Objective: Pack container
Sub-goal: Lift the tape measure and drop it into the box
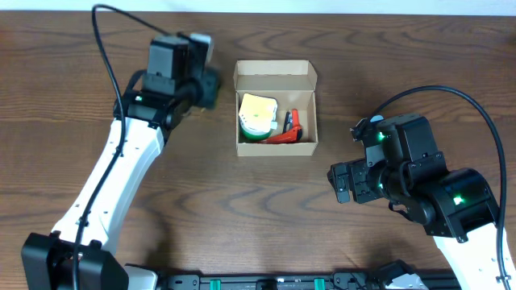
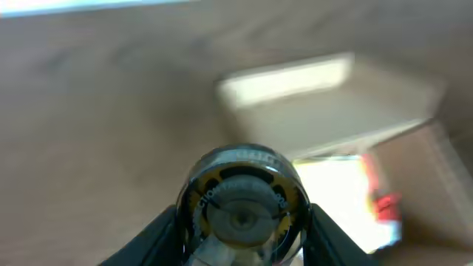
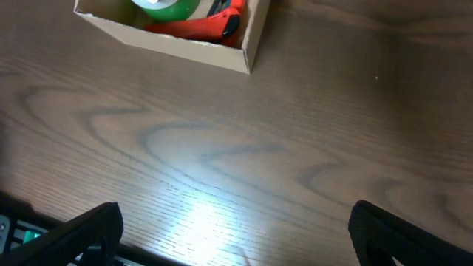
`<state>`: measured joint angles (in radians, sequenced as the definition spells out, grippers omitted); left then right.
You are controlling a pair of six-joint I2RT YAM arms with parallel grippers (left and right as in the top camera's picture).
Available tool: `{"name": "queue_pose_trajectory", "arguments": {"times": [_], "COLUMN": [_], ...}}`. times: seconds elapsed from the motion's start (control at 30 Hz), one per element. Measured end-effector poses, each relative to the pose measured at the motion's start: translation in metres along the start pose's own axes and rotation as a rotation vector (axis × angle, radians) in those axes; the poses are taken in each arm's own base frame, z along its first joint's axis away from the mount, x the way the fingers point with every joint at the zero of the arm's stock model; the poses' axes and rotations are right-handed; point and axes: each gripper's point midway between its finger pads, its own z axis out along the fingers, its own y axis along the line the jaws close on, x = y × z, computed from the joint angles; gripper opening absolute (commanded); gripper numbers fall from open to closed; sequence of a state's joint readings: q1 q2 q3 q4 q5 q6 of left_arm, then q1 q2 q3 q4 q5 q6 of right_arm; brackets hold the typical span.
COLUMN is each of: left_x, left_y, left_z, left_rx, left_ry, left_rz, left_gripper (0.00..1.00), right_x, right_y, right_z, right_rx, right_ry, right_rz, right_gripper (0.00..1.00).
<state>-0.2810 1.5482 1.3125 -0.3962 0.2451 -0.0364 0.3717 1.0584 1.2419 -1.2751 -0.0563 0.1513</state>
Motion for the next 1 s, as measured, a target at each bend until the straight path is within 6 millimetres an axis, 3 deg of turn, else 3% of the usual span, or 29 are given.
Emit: {"name": "queue_pose_trajectory", "arguments": {"times": [0.13, 0.2, 0.27, 0.37, 0.53, 0.87, 1.0], "left_x": [-0.021, -0.025, -0.020, 0.001, 0.039, 0.058, 0.061], "left_y": [-0.064, -0.104, -0.137, -0.167, -0.167, -0.158, -0.155], "left_z": [0.004, 0.008, 0.014, 0.033, 0.073, 0.093, 0.096], "left_rx": [0.153, 0.243, 0.320, 0.384, 0.373, 0.342, 0.336], "left_ry": [-0.082, -0.106, -0.098, -0.032, 0.095, 0.160, 0.169], "left_rz": [0.015, 0.017, 0.010, -0.022, -0.123, -0.221, -0.236], "left_gripper": [0.29, 0.25, 0.23, 0.23, 0.23, 0.27, 0.56], "right_x": [0.000, 0.000, 0.000, 0.000, 0.000, 0.000, 0.000], "right_y": [0.000, 0.000, 0.000, 0.000, 0.000, 0.000, 0.000], "right_z": [0.000, 0.000, 0.000, 0.000, 0.000, 0.000, 0.000], "right_rx": [0.000, 0.000, 0.000, 0.000, 0.000, 0.000, 0.000], "right_ry": [0.000, 0.000, 0.000, 0.000, 0.000, 0.000, 0.000], "right_rz": [0.000, 0.000, 0.000, 0.000, 0.000, 0.000, 0.000], "right_gripper": [0.99, 0.99, 0.99, 0.99, 0.99, 0.99, 0.99]}}
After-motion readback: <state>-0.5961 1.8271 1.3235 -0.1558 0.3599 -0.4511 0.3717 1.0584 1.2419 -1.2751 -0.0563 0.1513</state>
